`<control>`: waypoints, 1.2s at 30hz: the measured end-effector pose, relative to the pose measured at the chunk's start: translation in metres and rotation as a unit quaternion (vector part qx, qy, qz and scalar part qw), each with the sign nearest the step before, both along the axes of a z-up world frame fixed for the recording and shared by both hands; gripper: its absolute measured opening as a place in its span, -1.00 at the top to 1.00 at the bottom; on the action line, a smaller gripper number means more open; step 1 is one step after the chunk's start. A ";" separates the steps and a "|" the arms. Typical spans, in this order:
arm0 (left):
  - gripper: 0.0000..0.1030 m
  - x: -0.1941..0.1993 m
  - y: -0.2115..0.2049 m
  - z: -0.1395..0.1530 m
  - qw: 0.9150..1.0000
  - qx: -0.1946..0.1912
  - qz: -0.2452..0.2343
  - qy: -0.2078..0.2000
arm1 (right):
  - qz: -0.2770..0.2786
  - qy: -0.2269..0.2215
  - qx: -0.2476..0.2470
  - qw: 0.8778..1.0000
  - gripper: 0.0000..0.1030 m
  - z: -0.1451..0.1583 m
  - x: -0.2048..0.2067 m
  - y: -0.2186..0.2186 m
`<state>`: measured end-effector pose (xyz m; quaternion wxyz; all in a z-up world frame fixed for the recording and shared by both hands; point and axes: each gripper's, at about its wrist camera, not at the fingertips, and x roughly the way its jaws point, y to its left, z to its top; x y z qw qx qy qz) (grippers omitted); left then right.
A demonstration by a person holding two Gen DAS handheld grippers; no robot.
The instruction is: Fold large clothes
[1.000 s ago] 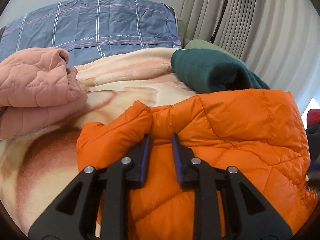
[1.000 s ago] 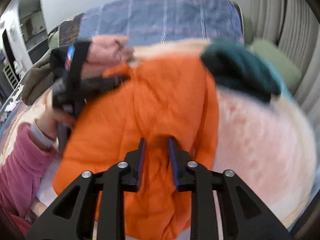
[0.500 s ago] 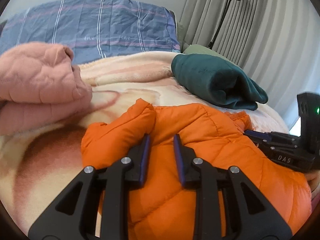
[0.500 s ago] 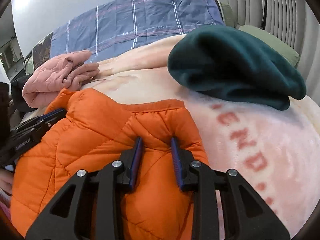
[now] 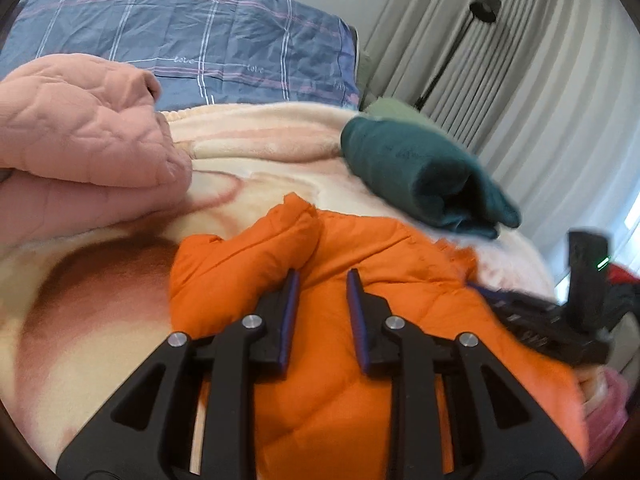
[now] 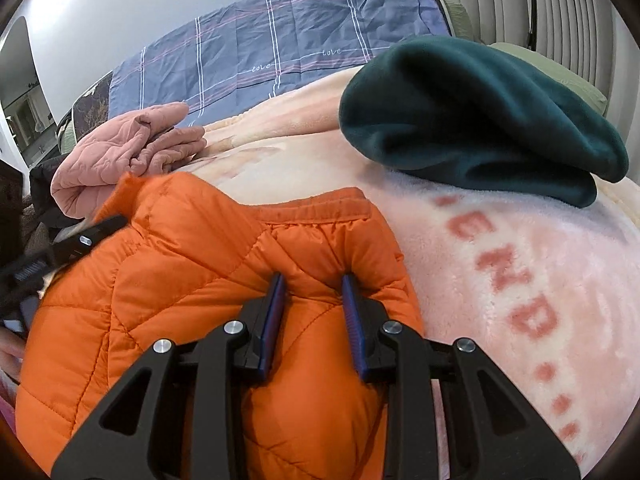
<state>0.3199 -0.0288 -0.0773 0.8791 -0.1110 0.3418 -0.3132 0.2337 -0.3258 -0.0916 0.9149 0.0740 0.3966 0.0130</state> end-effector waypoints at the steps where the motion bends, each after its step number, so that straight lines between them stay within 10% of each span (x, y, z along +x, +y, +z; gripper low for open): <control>1: 0.25 -0.003 0.007 0.007 1.000 -0.016 0.003 -0.004 | 0.000 -0.001 0.002 1.000 0.44 0.000 0.000 0.000; 18: 0.25 0.000 0.003 -0.003 0.998 0.049 0.034 0.000 | -0.004 0.000 -0.005 1.000 0.44 0.000 -0.001 0.001; 27: -0.32 -0.150 0.008 0.046 0.994 0.069 -0.063 -0.056 | 0.003 0.007 -0.018 1.000 0.43 0.005 0.002 0.005; 36: -0.41 -0.261 -0.029 -0.009 0.975 0.184 -0.104 -0.064 | 0.000 -0.002 -0.010 1.000 0.42 0.003 0.000 0.005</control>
